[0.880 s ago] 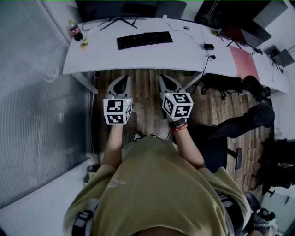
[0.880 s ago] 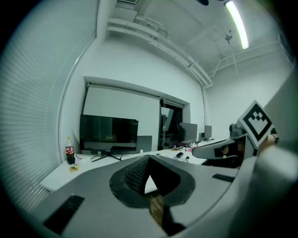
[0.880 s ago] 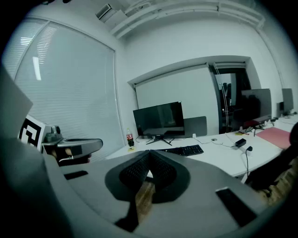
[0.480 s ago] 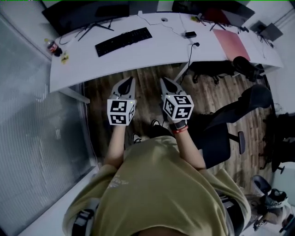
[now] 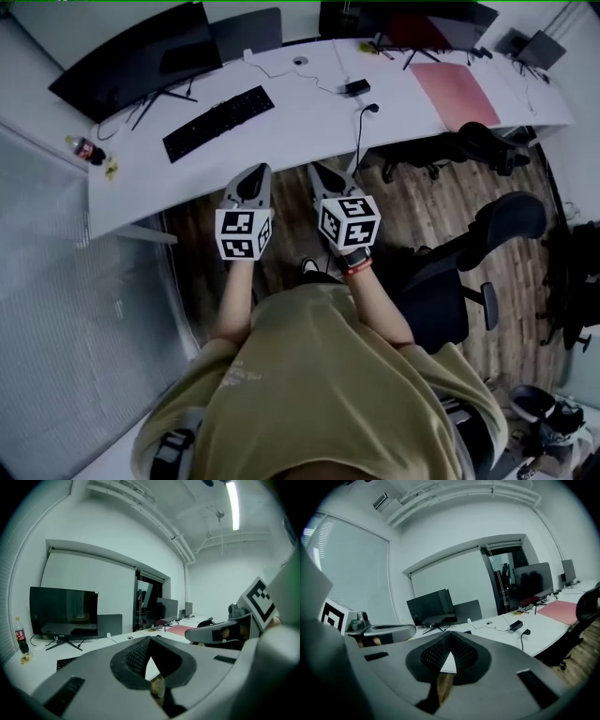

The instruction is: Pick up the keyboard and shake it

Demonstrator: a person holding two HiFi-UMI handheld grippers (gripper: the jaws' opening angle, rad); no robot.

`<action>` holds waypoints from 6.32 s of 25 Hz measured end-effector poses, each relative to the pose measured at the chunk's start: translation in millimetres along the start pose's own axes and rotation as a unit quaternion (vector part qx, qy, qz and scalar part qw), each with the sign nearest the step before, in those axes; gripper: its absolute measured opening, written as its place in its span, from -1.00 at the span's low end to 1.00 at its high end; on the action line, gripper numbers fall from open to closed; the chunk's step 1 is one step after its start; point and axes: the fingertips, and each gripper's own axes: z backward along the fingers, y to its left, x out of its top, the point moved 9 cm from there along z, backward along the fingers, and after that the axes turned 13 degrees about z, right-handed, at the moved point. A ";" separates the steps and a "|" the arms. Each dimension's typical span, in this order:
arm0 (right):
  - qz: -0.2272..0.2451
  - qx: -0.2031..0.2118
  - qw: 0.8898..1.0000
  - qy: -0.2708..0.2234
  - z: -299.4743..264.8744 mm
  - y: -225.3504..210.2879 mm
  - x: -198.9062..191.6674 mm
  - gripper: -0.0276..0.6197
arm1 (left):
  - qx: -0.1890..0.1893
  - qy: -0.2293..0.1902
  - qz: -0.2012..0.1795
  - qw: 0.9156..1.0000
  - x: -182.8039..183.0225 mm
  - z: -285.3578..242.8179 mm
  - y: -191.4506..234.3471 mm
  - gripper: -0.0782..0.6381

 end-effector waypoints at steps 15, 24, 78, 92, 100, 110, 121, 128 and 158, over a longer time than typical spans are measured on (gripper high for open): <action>0.002 0.071 0.997 0.017 -92.9 -20.0 9.0 -0.84 | 0.083 0.007 0.044 0.996 6.3 -31.3 51.9 -0.73; 0.024 0.102 0.994 0.019 -190.4 8.4 39.3 -0.84 | 0.113 -0.001 0.047 0.992 29.0 -58.4 145.0 -0.73; 0.055 0.140 0.969 0.197 -557.1 -43.1 -31.2 -0.20 | 0.261 0.168 0.170 0.935 -27.4 -173.7 503.9 -0.04; 0.040 0.091 0.962 0.255 -581.3 -94.0 -61.6 0.18 | 0.298 0.169 0.240 0.908 -55.9 -183.7 550.1 0.27; 0.012 0.113 0.956 0.271 -599.8 -114.5 -78.7 0.18 | 0.279 0.222 0.253 0.899 -64.1 -190.2 566.5 0.26; 0.002 0.112 0.953 0.282 -612.8 -118.0 -77.0 0.18 | 0.257 0.255 0.261 0.895 -72.1 -200.1 579.5 0.25; 0.008 0.116 0.939 0.324 -626.1 -113.7 -88.4 0.18 | 0.251 0.278 0.286 0.882 -70.6 -208.1 584.2 0.15; 0.006 0.101 0.927 0.361 -631.7 -111.0 -84.2 0.17 | 0.277 0.269 0.299 0.873 -68.5 -208.4 583.1 0.06; 0.023 0.076 0.950 0.301 -586.0 -87.2 -39.6 0.15 | 0.312 0.220 0.247 0.891 -23.1 -171.5 557.5 -0.04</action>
